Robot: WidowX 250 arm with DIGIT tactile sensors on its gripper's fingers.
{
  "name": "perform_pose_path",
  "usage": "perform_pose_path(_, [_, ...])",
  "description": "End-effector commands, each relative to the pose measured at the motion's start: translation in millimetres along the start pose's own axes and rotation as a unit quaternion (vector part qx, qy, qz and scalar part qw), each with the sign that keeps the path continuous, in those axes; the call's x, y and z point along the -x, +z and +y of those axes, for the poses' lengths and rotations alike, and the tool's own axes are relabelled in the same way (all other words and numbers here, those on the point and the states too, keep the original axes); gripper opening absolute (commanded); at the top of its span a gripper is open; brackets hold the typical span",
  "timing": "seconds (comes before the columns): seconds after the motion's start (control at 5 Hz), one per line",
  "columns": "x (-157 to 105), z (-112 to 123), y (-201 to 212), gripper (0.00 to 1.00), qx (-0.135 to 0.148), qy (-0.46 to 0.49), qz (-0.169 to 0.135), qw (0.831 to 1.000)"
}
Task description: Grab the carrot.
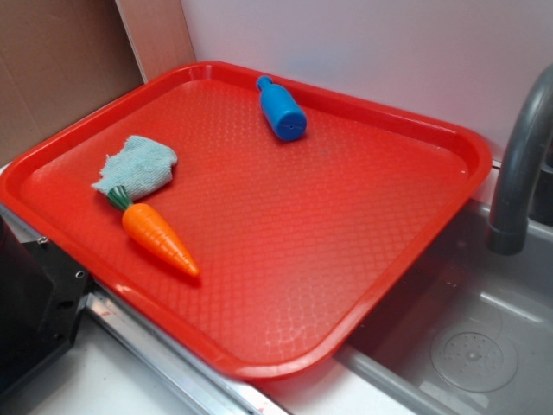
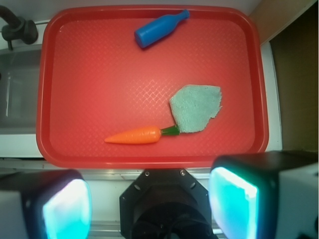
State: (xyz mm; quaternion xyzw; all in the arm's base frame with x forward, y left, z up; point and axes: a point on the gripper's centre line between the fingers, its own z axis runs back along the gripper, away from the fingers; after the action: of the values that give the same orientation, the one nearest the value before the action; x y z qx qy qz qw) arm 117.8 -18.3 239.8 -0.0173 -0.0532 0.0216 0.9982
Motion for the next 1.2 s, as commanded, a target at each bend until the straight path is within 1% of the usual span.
perform_pose_path(0.0, [-3.9, -17.4, -31.8, 1.0, -0.029, 0.239, 0.003, 0.971])
perform_pose_path(0.2, [-10.2, -19.0, -53.0, 1.0, -0.017, 0.36, 0.001, 0.933])
perform_pose_path(0.4, [-21.5, -22.6, -91.0, 1.0, -0.013, 0.476, 0.03, 0.879])
perform_pose_path(0.6, [-26.1, -23.6, -135.1, 1.0, -0.013, 0.582, 0.036, 0.812])
perform_pose_path(0.8, [-24.1, -16.8, -165.4, 1.0, -0.012, 0.681, 0.06, 0.73])
perform_pose_path(1.0, [-14.0, -15.9, -188.1, 1.0, -0.039, 0.725, 0.058, 0.685])
